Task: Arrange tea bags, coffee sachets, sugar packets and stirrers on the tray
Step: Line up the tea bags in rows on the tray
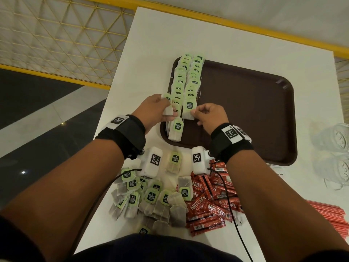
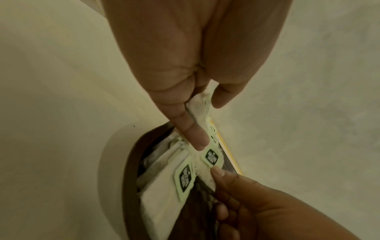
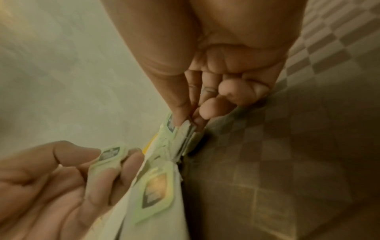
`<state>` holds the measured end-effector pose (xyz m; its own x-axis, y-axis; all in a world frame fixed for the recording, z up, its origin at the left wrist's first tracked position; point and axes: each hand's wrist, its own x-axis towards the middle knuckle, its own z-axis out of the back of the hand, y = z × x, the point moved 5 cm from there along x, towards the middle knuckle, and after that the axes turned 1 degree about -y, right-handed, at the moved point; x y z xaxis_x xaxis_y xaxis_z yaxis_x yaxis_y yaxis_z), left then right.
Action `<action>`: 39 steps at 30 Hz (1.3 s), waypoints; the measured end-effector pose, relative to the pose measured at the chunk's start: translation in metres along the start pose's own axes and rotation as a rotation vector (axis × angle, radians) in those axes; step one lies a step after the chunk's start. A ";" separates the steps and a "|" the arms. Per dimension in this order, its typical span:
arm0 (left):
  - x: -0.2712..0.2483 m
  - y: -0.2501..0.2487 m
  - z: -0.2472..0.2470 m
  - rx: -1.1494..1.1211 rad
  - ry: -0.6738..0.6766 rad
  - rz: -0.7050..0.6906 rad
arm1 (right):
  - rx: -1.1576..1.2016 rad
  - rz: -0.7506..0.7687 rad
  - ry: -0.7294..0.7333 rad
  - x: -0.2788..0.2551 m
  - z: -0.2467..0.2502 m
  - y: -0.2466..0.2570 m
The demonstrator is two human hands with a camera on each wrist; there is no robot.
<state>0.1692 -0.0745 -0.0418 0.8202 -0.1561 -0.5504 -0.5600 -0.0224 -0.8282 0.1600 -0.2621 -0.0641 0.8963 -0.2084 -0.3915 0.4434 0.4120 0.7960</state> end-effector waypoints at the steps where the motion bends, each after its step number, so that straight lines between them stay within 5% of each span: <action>1: 0.000 0.001 0.001 -0.013 -0.011 0.009 | -0.026 0.003 -0.006 0.001 0.000 -0.001; 14: -0.009 -0.007 0.004 0.394 -0.018 -0.252 | -0.148 0.075 -0.091 -0.001 0.007 0.010; 20: -0.007 -0.005 -0.007 0.330 -0.010 -0.223 | 0.082 0.091 0.194 -0.027 -0.002 0.028; 39: -0.036 0.011 0.017 0.321 -0.128 -0.120 | -0.160 -0.054 0.111 -0.007 -0.001 0.003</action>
<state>0.1350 -0.0527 -0.0330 0.8971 -0.0456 -0.4395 -0.4107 0.2810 -0.8674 0.1548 -0.2586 -0.0595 0.8624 -0.1385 -0.4869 0.4778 0.5403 0.6927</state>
